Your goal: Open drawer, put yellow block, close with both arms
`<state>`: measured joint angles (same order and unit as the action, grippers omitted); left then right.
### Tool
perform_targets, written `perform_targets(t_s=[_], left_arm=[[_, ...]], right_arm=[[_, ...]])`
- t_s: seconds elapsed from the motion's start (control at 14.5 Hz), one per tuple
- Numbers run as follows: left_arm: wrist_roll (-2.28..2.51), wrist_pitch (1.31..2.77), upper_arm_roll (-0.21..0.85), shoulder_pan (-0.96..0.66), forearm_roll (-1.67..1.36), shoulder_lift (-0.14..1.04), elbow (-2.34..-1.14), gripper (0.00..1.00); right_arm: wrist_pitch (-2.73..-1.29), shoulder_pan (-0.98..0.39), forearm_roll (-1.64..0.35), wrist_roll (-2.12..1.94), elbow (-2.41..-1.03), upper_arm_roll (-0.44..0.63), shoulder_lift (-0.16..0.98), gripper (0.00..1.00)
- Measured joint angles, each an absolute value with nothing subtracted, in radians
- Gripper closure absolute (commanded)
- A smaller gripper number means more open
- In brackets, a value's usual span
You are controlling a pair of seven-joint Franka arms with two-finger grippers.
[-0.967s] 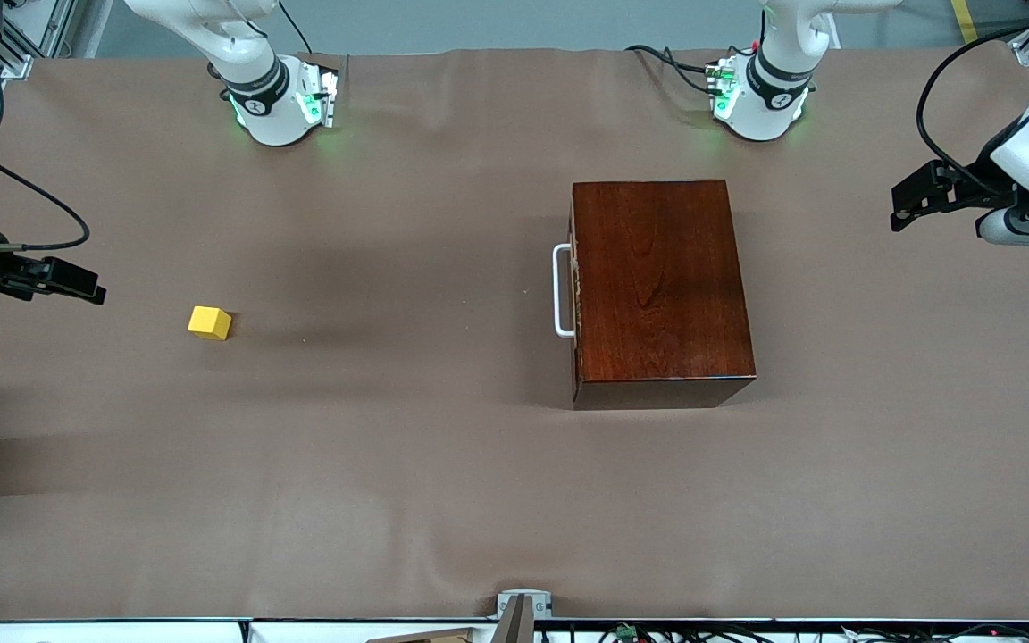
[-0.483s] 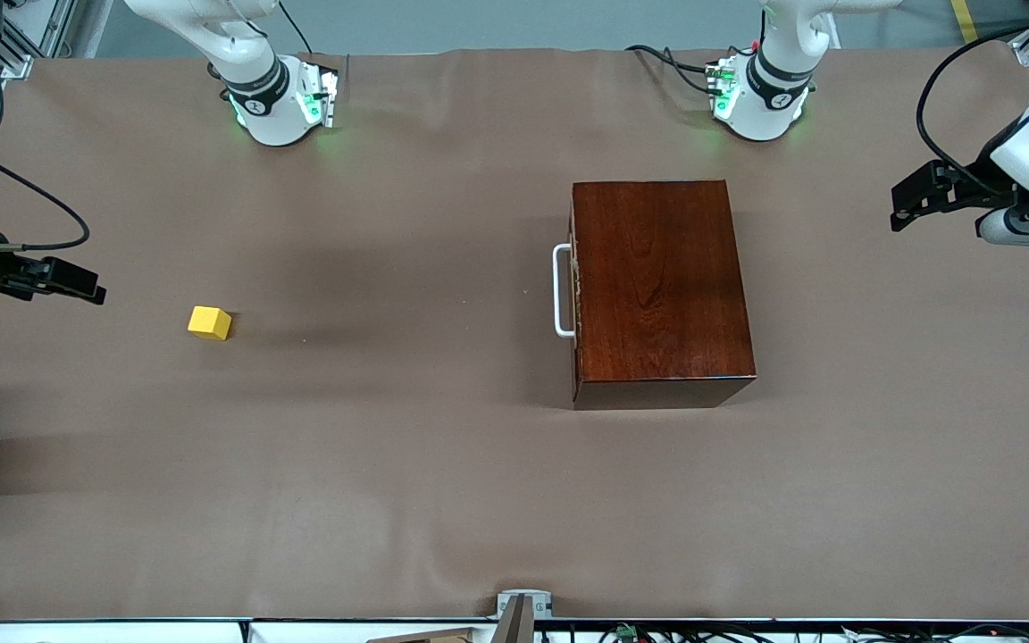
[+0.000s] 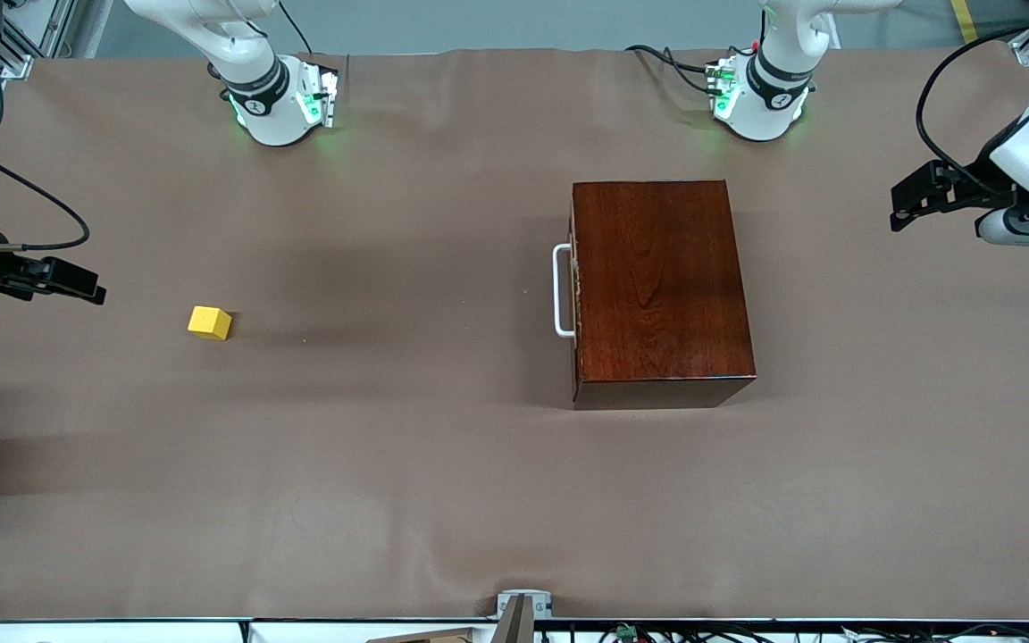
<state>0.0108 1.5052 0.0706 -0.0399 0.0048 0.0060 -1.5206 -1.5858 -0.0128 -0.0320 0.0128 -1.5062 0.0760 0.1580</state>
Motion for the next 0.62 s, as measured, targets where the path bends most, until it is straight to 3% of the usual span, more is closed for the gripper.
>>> perform_targets(t_s=[0.62], left_arm=[[0.011, 1.505, 0.076, -0.041, 0.022, 0.006, -1.526, 0.0]], right_arm=[[-1.586, -0.013, -0.032, 0.013, -1.506, 0.076, 0.158, 0.0]])
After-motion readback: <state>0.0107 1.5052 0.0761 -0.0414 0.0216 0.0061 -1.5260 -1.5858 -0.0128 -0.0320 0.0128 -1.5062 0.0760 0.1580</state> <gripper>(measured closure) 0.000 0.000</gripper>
